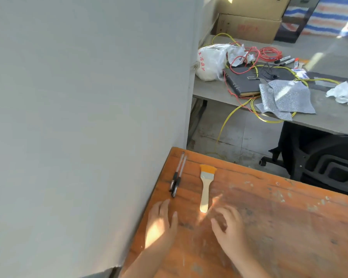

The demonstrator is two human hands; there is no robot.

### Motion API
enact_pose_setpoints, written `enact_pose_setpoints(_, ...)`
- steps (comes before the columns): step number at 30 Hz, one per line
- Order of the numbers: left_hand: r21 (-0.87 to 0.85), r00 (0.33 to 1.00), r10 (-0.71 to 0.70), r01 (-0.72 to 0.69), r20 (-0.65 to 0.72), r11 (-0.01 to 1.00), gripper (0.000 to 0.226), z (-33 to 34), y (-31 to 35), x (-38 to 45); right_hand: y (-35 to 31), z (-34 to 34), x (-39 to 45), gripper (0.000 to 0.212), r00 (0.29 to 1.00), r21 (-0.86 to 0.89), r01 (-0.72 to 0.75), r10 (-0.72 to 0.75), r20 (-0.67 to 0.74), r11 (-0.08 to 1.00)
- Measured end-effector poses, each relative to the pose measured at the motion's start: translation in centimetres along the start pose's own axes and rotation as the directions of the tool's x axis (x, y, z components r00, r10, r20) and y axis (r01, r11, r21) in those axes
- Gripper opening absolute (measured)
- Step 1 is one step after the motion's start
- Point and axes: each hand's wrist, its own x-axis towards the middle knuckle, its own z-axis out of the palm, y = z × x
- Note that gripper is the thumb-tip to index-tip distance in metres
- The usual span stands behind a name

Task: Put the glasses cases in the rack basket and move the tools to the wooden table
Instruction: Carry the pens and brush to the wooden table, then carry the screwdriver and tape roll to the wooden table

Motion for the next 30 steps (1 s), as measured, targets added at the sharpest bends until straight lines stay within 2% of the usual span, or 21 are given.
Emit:
enact_pose_setpoints(3,-0.124,0.998,-0.058,0.058,0.008,0.991,0.053,-0.6,-1.4,-4.8,1.2,-0.7,-4.7,0.025,0.996,0.177,0.043,-0.057,0.075,0.983)
enact_pose_setpoints(6,-0.293,0.986,-0.149,0.119,-0.081,0.948,0.031,-0.5,-2.7,-10.8,1.9,-1.1,-8.3,0.032,0.979,0.216,0.121,-0.153,0.138,0.969)
enact_pose_setpoints(8,-0.398,0.950,-0.278,0.203,-0.139,0.894,0.023,0.3,-3.1,-15.3,2.6,-1.1,-10.0,0.036,0.944,0.235,0.206,-0.256,0.209,0.950)
enact_pose_setpoints(10,-0.543,0.877,-0.429,0.256,-0.217,0.800,0.026,1.0,-3.0,-19.8,2.9,-0.6,-11.1,0.037,0.872,0.266,0.289,-0.368,0.324,0.920)
enact_pose_setpoints(13,-0.751,0.688,-0.671,0.281,-0.276,0.597,0.041,2.3,-3.3,-26.8,1.4,1.1,-13.6,0.031,0.655,0.340,0.399,-0.524,0.544,0.851)
enact_pose_setpoints(15,-0.829,0.545,-0.788,0.271,-0.286,0.489,0.032,2.9,-4.1,-31.6,0.0,2.3,-16.0,0.029,0.501,0.420,0.389,-0.570,0.651,0.820)
enact_pose_setpoints(19,-0.908,0.228,-0.908,0.155,-0.351,0.389,0.032,4.1,-5.9,-41.9,-1.7,4.2,-21.9,0.027,0.202,0.506,0.428,-0.624,0.755,0.749)
enact_pose_setpoints(21,-0.931,0.095,-0.936,0.105,-0.339,0.348,0.031,5.0,-6.3,-46.9,-1.8,5.0,-25.2,0.030,0.085,0.521,0.455,-0.617,0.782,0.722)
enact_pose_setpoints(26,-0.961,-0.179,-0.947,-0.018,-0.268,0.276,0.029,8.3,-7.5,-58.2,-2.5,8.0,-35.3,0.037,-0.155,0.528,0.529,-0.536,0.830,0.665)
enact_pose_setpoints(30,-0.951,-0.310,-0.923,-0.131,-0.230,0.281,0.028,8.2,-9.6,-67.7,-4.6,10.7,-47.9,0.037,-0.365,0.597,0.525,-0.474,0.802,0.607)
